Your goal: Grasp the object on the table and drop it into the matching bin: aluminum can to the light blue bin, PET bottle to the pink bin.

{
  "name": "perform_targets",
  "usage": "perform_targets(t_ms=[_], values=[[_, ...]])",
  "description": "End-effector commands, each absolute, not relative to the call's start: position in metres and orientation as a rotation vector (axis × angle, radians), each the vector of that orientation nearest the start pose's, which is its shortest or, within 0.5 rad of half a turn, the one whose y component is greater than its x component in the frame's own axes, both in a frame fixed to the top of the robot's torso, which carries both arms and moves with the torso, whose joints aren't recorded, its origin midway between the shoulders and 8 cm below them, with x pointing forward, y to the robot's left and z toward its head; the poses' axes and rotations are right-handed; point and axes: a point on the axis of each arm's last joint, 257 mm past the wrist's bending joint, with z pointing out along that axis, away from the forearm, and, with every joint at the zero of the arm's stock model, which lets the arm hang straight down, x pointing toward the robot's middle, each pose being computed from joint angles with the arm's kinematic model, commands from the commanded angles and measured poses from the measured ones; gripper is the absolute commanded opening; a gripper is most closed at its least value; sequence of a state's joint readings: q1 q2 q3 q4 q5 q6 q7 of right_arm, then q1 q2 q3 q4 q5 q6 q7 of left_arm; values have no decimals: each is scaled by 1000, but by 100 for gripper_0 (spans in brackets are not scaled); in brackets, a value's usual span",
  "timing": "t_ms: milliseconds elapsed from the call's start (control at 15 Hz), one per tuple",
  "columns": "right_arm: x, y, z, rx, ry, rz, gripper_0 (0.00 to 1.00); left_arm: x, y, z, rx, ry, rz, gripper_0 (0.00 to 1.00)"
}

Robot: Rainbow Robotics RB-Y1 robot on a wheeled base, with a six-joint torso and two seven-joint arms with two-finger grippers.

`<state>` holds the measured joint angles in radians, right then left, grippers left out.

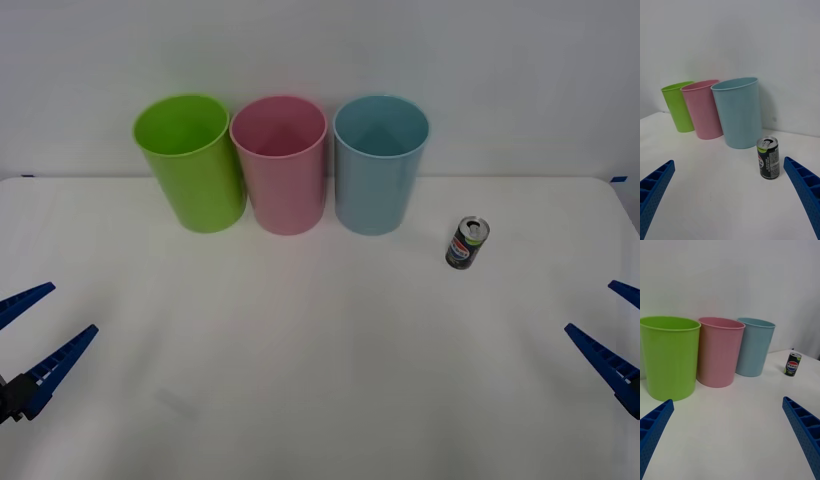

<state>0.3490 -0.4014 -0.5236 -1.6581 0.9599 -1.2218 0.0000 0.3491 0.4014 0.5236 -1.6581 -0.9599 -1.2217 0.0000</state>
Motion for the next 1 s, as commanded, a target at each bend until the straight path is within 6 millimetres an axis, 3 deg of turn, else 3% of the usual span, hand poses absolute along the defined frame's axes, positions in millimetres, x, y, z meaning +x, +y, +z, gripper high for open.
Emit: perform_targets(t_ms=[67,133,467,733,1000], values=[[342,-330,-169,-465,1441,567,100,342,330,-169,465,1441,-567,100],[338,-330,-182,-450,1470,573,100,342,330,-169,465,1441,-567,100],[334,-330,-184,-466,1490,561,100,342,330,-169,465,1441,-567,100],[324,-341,-198,-477,1535,518,100,342,330,-169,465,1441,-567,100],[329,-347,-216,-530,1521,410,100,342,330,-169,465,1441,-567,100]])
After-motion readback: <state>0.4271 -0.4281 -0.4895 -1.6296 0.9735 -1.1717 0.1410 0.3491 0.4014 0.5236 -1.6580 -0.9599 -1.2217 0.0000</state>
